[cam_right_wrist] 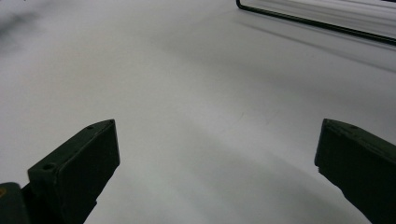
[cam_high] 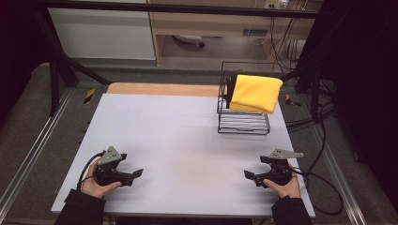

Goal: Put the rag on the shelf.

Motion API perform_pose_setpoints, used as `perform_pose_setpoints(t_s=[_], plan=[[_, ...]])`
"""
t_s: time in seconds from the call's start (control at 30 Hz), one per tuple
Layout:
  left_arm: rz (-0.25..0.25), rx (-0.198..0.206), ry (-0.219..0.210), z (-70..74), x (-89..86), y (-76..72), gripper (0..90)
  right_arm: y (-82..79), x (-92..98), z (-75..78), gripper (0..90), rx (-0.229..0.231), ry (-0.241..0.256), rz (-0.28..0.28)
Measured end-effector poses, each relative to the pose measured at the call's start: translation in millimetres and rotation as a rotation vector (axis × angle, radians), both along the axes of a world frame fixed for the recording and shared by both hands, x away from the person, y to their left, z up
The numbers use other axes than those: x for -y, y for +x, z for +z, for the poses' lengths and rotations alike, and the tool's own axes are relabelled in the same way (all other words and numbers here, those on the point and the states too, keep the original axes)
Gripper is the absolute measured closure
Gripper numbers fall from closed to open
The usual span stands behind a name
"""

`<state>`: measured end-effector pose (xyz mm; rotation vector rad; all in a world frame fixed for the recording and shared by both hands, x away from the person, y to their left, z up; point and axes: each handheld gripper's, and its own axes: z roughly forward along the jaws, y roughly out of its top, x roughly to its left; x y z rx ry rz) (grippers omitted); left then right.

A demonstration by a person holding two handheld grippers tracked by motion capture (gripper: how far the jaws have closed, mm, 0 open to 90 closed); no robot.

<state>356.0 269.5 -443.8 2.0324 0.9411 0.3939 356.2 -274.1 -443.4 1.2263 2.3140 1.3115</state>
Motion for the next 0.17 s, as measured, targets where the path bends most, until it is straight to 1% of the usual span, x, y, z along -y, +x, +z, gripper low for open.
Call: perform_pose_setpoints(t_s=[0.07,0.17], plan=[[-0.001,-0.004,0.003,-0.6,-0.3,0.2,7.2,0.3,0.0,-0.9,0.8,-0.003,-0.006,0.001],[0.003,-0.007,-0.004,-0.8,-0.6,0.7,7.3,0.3,0.6,-1.0,0.8,-0.001,-0.012,-0.002]])
